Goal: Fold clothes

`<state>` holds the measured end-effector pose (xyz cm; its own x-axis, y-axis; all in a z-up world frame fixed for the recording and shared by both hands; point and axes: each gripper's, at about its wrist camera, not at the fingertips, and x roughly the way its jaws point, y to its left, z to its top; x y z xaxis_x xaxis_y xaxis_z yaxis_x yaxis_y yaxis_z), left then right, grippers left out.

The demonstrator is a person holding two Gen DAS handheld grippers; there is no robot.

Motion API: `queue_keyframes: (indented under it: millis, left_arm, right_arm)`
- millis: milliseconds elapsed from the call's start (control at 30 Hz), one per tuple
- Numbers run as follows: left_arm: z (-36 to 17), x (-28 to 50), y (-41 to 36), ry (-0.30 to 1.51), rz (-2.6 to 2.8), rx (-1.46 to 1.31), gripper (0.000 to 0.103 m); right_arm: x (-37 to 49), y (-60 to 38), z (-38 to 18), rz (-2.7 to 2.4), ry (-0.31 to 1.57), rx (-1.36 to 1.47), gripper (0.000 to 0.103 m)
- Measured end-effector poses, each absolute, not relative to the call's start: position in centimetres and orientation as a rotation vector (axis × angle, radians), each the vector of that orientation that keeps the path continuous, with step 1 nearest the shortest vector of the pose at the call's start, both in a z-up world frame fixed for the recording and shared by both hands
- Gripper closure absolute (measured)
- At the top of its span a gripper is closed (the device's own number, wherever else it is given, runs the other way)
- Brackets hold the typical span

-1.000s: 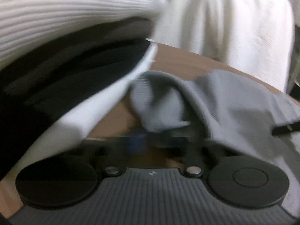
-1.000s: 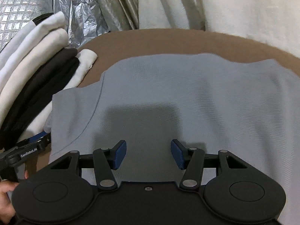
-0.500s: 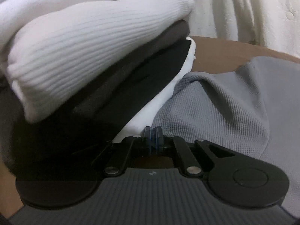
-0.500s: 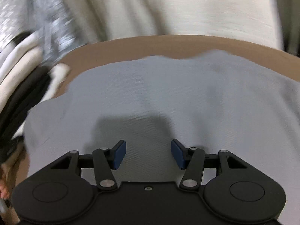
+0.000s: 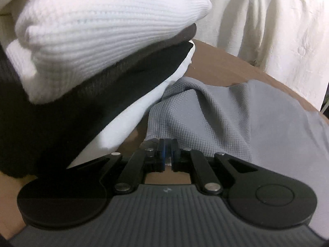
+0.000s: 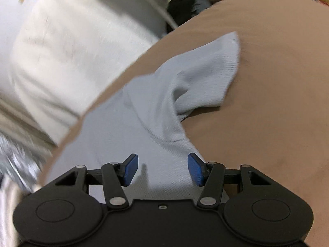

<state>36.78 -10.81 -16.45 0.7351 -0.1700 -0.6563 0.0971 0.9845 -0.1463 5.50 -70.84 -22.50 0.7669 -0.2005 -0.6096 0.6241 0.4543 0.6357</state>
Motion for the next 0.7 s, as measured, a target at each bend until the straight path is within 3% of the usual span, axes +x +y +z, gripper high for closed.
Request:
queue_keyframes:
  millis: [167,267,367,433,633,667,700]
  left_arm:
    - [-16.9,36.8,-10.3,0.755,-0.175,-0.151,0.094]
    - [-17.2,37.3,-10.4,0.758,-0.189,-0.184,0.093]
    - [-17.4,37.2,-10.2,0.739,-0.209,-0.23,0.093]
    - [-17.8,38.0,-11.0,0.742,-0.209,-0.218,0.092]
    - [-18.4,38.4,-11.7,0.754,-0.199,-0.197,0.092]
    - [-18.5,38.3,-11.9,0.75,-0.199,-0.176,0.092]
    - [-18.6,38.4,-12.2,0.746,-0.199,-0.163,0.092]
  right_arm:
    - [5.7,-73.3,-21.9,-0.635,0.535,0.961,0.041]
    - [5.6,-75.9,-23.5,-0.533,0.436,1.179,0.028]
    - [6.3,-76.4,-27.0,-0.482,0.317,1.455,0.026]
    - [7.6,-76.1,-26.9,-0.5,0.305,1.41,0.026]
    - [13.0,-77.3,-23.9,-0.695,0.506,1.072,0.028]
    - [14.0,-77.2,-23.3,-0.732,0.564,0.968,0.046]
    - [14.9,-77.2,-22.6,-0.768,0.62,0.863,0.086]
